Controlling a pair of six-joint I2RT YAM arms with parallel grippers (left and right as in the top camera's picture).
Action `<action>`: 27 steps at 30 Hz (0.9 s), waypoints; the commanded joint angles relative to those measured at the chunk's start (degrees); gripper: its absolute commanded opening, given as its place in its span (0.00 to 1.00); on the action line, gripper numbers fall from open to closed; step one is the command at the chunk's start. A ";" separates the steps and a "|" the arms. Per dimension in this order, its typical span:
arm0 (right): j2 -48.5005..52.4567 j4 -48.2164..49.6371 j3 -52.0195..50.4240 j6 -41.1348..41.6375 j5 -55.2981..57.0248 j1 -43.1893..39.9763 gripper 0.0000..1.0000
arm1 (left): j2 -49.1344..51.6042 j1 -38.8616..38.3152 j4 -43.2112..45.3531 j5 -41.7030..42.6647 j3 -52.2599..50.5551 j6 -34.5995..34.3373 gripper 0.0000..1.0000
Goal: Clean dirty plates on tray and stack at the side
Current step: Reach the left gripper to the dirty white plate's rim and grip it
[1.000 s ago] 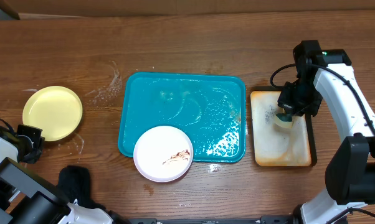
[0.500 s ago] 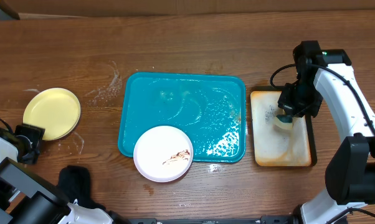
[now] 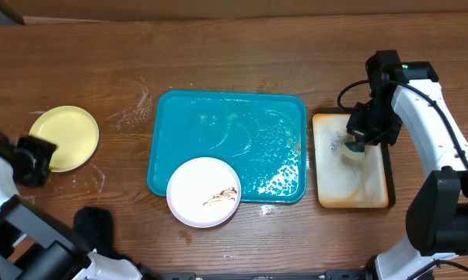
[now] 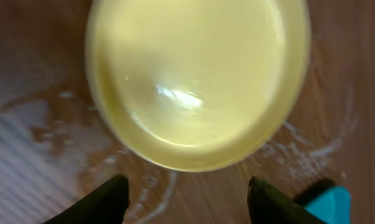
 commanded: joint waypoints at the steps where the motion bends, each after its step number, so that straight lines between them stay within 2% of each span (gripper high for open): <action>1: -0.26 0.17 -0.13 -0.26 -0.26 0.02 0.04 | -3.26 -6.03 -2.60 2.05 4.37 5.90 0.63; 8: -0.26 1.70 -0.13 -0.24 -0.28 -0.66 0.04 | -4.63 -23.19 -13.88 0.87 5.46 16.28 0.70; 13: -0.26 2.10 -0.13 -0.68 -0.44 -1.42 0.04 | -4.63 -36.22 -20.11 0.44 2.78 19.17 0.65; 15: -0.26 2.23 -0.13 -1.53 -1.60 -1.77 0.04 | -4.66 -39.89 -21.75 0.15 1.92 19.17 0.67; 19: -0.26 2.05 -0.13 -1.75 -1.75 -2.45 0.04 | -4.68 -43.54 -24.24 0.57 0.85 19.19 0.68; 24: -0.26 2.08 -0.13 -2.84 -1.84 -3.32 0.04 | -4.76 -43.78 -26.08 -1.44 -3.30 19.47 0.63; 27: -0.26 2.08 -0.13 -2.93 -2.03 -3.74 0.04 | -4.76 -43.80 -24.92 -2.84 -7.37 19.47 0.63</action>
